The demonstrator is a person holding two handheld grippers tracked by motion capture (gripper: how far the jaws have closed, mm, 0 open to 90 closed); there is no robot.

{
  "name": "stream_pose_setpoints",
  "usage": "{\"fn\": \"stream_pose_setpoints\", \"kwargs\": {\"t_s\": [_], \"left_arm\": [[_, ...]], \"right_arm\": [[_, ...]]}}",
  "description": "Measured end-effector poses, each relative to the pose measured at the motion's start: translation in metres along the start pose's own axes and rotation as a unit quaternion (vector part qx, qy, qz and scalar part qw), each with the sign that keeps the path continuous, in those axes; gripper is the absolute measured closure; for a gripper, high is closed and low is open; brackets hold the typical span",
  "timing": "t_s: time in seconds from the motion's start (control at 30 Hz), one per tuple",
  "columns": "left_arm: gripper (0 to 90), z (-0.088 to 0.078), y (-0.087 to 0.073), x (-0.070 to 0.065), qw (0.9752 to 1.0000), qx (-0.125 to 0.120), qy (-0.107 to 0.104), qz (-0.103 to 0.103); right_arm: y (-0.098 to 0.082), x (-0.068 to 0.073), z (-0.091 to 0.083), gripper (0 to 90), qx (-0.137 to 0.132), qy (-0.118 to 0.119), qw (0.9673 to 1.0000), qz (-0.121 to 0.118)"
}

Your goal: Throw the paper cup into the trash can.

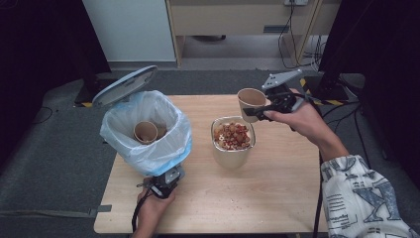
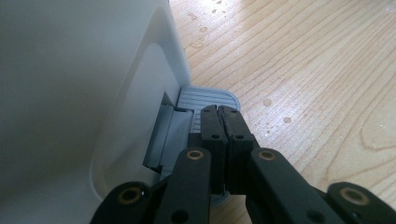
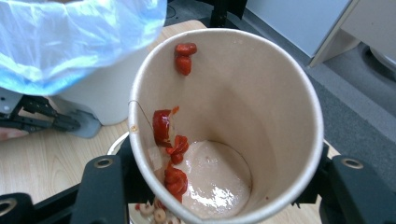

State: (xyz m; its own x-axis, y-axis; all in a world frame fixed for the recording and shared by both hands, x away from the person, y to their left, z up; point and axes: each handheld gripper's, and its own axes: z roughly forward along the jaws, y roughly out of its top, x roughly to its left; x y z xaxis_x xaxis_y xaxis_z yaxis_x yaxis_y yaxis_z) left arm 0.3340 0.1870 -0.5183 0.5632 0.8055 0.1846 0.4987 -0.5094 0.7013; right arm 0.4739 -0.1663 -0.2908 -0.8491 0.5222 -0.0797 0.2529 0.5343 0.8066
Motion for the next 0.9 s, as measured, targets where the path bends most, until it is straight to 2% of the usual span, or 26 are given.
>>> {"fn": "stream_pose_setpoints", "kwargs": {"t_s": [0.17, 0.33, 0.9], "left_arm": [[87.9, 0.0, 0.0, -0.001, 1.0, 0.001, 0.001, -0.005], [87.9, 0.0, 0.0, 0.0, 1.0, 0.001, 0.0, -0.001], [87.9, 0.0, 0.0, 0.0, 1.0, 0.001, -0.002, 0.001]], "right_arm": [[0.017, 0.011, 0.008, 40.1, 0.006, 0.005, 0.9999, -0.009], [0.032, 0.019, 0.016, 40.1, 0.005, 0.009, 0.9999, -0.007], [0.064, 0.041, 0.035, 40.1, -0.007, 0.04, 0.9991, -0.014]]}}
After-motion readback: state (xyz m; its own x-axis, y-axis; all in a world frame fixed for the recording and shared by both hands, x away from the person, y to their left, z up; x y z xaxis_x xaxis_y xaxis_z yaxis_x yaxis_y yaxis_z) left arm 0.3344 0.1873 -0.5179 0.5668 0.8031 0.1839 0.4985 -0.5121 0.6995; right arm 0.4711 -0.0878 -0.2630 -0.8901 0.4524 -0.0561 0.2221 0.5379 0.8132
